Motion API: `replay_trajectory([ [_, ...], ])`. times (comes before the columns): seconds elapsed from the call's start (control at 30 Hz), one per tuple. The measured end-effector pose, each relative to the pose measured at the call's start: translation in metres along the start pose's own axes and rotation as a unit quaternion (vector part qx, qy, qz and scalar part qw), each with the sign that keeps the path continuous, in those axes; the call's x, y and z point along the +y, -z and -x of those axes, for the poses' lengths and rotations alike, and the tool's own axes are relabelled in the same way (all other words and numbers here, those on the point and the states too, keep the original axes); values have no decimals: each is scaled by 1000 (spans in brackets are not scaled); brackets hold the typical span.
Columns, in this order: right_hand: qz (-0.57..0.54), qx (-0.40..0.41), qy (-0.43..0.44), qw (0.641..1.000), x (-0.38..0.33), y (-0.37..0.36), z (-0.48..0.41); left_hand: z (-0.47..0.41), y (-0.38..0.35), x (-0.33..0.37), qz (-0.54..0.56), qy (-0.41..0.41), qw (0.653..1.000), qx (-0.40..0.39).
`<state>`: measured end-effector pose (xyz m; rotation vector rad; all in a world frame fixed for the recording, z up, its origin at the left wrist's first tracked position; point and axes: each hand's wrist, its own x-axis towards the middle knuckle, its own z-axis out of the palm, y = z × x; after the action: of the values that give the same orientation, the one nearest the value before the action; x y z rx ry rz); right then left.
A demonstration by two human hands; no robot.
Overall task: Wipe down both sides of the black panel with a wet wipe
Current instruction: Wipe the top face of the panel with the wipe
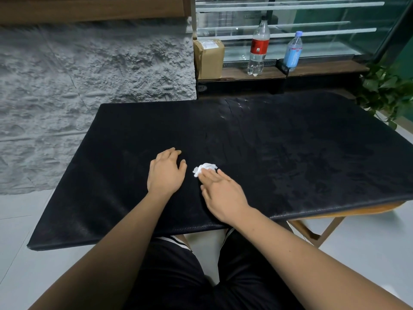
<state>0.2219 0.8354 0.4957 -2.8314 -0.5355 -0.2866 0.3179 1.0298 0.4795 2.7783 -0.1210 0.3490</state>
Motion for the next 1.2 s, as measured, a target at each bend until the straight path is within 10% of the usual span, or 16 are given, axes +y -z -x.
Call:
replay_trajectory([
  [1.2,39,2,-131,991,89,21,-17,0,3,3,-14,6,1000,-10],
])
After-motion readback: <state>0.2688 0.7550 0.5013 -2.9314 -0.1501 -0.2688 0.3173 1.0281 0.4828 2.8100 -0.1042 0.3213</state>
